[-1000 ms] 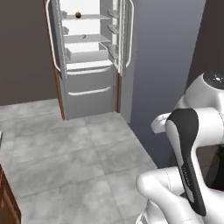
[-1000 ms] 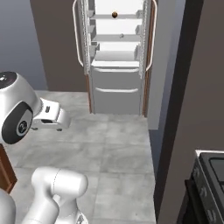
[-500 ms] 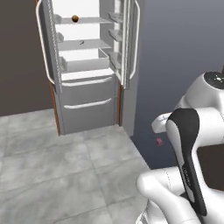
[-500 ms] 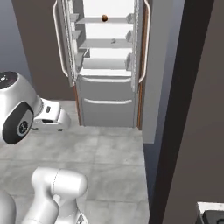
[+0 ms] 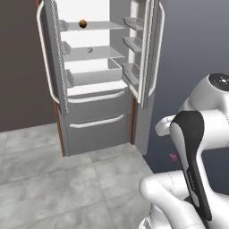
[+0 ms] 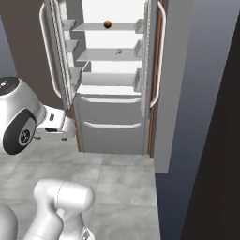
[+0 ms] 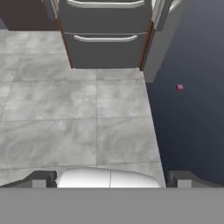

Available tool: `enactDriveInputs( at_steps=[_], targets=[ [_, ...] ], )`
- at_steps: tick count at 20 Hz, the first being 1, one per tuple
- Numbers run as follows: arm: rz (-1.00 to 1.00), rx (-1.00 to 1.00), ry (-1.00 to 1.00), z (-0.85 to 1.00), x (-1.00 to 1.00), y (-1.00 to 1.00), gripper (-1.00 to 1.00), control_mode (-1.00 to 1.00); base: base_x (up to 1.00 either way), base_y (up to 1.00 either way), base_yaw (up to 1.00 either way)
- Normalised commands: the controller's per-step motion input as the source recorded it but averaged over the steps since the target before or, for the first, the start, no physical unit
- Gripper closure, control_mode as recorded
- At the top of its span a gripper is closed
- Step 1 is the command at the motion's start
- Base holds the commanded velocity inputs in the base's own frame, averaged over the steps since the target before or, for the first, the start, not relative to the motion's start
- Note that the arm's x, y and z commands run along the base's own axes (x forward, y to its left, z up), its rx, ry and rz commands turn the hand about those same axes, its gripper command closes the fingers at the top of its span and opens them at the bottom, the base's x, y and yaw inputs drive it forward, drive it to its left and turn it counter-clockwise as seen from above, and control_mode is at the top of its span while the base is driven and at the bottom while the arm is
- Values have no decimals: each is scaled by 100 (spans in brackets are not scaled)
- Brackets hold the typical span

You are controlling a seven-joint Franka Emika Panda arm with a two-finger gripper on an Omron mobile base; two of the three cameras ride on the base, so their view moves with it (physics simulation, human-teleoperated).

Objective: Pick up each orange from the fridge and place one orange on each plate on the dining counter.

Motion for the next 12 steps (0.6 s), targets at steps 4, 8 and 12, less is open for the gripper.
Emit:
enactDriveInputs(
  at_steps=[4,8,12],
  targets=[
    [0,0,0,0,0,0,-100,100,100,-4,7],
    [0,0,0,0,0,0,-100,100,100,-11,9],
    [0,0,0,0,0,0,-100,100,100,-4,6]
  ],
)
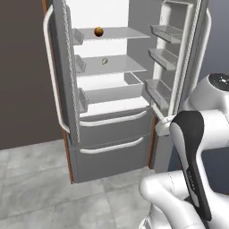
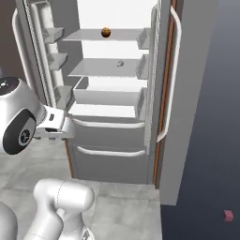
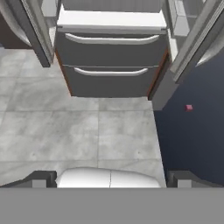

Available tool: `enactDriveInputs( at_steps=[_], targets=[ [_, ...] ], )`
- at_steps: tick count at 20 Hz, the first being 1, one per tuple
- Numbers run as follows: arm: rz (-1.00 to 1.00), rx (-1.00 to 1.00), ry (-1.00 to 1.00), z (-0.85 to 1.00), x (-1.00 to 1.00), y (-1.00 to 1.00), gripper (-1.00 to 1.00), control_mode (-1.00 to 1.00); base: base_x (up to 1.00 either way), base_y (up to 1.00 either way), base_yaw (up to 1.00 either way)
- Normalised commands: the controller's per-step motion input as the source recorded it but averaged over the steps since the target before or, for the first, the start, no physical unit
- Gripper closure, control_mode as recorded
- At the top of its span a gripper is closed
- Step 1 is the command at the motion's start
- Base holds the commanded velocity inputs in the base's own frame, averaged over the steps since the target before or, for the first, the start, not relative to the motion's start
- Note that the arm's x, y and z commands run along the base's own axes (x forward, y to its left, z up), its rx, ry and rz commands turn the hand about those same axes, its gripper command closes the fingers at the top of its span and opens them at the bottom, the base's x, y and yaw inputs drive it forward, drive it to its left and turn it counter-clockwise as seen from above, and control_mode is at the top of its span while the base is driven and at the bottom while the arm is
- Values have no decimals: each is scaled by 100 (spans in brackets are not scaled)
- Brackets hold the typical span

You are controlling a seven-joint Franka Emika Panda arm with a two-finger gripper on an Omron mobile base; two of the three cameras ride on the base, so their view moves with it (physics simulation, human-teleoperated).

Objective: Pick up each orange from the fridge and place one orange on each plate on the dining counter.

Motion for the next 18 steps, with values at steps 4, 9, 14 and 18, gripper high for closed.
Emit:
enactDriveInputs(
  at_steps=[4,9,14,18],
  targets=[
    [0,0,0,0,0,0,-100,100,97,-21,4],
    [0,0,0,0,0,0,-100,100,69,-33,3],
    [0,0,0,0,0,0,-100,100,62,-37,8],
    [0,0,0,0,0,0,-100,100,50,-9,4]
  ],
)
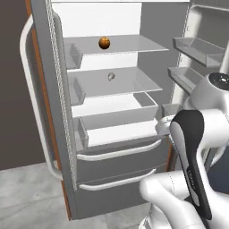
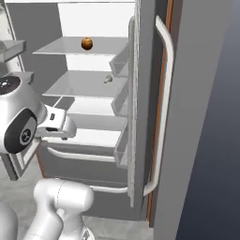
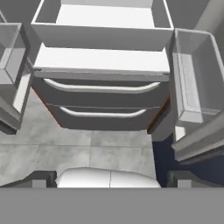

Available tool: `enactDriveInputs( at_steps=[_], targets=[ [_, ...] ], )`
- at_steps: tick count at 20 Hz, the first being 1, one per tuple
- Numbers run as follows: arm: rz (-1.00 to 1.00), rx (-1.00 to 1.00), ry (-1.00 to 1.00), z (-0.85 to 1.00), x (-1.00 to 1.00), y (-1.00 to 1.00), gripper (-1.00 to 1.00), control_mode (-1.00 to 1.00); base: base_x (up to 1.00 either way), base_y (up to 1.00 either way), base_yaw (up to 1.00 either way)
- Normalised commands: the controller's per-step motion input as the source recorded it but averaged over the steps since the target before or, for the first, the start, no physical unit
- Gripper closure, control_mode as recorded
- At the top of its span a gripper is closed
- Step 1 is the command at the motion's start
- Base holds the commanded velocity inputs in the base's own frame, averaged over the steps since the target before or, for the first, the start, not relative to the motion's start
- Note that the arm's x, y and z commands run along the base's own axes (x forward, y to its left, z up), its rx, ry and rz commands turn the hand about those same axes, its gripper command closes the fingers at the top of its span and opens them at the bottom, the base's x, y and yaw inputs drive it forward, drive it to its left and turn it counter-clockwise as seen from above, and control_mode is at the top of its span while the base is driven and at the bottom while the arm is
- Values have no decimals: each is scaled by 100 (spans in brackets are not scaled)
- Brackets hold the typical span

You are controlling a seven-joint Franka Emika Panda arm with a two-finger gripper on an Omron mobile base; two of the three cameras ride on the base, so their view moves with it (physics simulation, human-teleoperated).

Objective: Pick up each orange from the fridge and place one orange on each plate on the dining counter.

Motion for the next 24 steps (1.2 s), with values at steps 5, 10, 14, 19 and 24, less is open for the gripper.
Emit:
enactDriveInputs(
  at_steps=[5,10,14,19,24],
  targets=[
    [0,0,0,0,0,0,-100,100,76,7,0],
    [0,0,0,0,0,0,-100,100,100,1,0],
    [0,0,0,0,0,0,-100,100,99,12,0],
    [0,0,0,0,0,0,-100,100,11,0,0],
    [0,0,0,0,0,0,-100,100,0,0,0]
  ],
)
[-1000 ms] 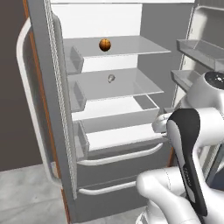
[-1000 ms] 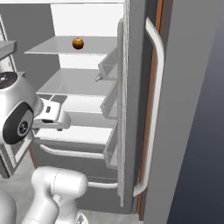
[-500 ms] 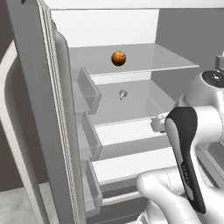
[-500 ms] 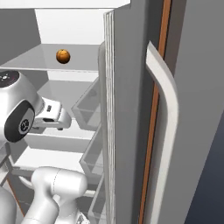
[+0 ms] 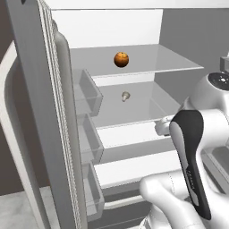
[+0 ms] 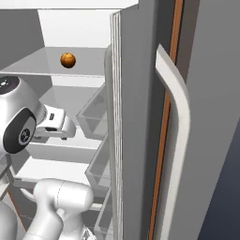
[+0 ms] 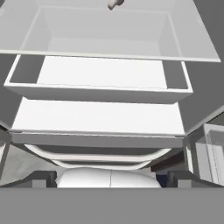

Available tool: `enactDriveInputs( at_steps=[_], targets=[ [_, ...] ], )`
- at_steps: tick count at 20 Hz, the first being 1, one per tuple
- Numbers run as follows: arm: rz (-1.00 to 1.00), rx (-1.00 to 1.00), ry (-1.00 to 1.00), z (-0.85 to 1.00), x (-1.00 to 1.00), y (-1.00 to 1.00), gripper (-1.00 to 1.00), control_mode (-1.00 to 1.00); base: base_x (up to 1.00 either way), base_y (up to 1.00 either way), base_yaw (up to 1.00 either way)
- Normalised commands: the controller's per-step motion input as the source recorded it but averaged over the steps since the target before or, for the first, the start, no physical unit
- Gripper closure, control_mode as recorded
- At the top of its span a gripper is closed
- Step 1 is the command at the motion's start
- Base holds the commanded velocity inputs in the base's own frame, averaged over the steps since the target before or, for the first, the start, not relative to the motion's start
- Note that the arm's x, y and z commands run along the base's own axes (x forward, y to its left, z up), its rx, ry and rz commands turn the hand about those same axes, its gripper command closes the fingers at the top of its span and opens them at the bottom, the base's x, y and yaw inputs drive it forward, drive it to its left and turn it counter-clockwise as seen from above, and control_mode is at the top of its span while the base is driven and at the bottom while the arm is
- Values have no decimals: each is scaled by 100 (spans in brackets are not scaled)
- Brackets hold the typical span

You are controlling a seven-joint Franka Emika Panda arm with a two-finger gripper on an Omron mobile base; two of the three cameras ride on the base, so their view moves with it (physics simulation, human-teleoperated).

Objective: Pick up each orange from the fridge and place one orange on each plate on the dining counter.

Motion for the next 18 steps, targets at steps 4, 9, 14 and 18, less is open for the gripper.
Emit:
enactDriveInputs(
  at_steps=[4,9,14,18],
  targets=[
    [0,0,0,0,0,0,-100,100,-7,1,2],
    [29,-23,-57,64,-21,14,-100,-100,0,0,0],
    [24,-23,-50,66,-1,12,-100,-100,0,0,0],
    [10,5,-30,82,-1,0,-100,-100,0,0,0]
  ],
)
